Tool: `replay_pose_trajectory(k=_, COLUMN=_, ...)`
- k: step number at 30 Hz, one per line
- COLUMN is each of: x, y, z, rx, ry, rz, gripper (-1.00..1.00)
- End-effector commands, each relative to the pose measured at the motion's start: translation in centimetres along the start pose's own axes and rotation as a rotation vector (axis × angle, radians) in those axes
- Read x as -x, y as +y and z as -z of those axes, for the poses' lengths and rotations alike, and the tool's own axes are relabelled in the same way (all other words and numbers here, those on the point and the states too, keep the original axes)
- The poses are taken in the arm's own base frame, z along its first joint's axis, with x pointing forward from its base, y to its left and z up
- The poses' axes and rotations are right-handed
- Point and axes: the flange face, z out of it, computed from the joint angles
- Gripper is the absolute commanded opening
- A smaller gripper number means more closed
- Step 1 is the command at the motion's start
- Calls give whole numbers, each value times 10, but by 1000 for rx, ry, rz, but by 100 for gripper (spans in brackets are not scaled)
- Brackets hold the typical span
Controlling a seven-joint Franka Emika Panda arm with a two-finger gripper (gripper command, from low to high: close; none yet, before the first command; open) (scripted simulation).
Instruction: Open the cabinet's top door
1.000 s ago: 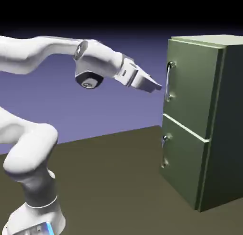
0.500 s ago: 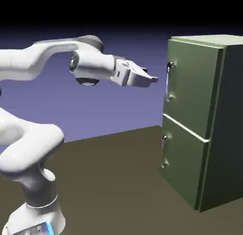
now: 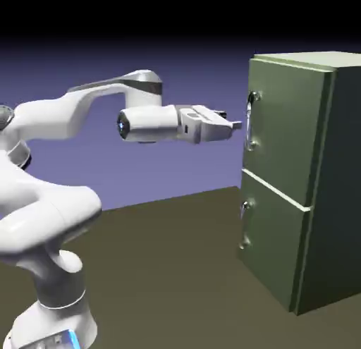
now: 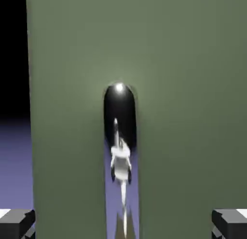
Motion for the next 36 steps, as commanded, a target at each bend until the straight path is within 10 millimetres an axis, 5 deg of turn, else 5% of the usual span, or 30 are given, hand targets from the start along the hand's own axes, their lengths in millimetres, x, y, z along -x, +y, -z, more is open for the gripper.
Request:
replay_pose_trajectory(k=1, x=0, y=0, z=0, rx=0, ry=0, rz=0, gripper=0)
replay_pose_trajectory(k=6, x=0, y=0, z=-50, rx=0, ry=0, rz=0, gripper=0)
replay_pose_trajectory(k=7, x=0, y=0, z=-50, rx=0, ry=0, rz=0, gripper=-100)
replay_pose_trajectory(k=22, x=-50, y=50, z=21, rx=-276, ry=-276, rz=0, gripper=-100)
replay_pose_trajectory(k=36, x=-108, y=108, z=58, rx=-520, ry=-520, rz=0, gripper=-100)
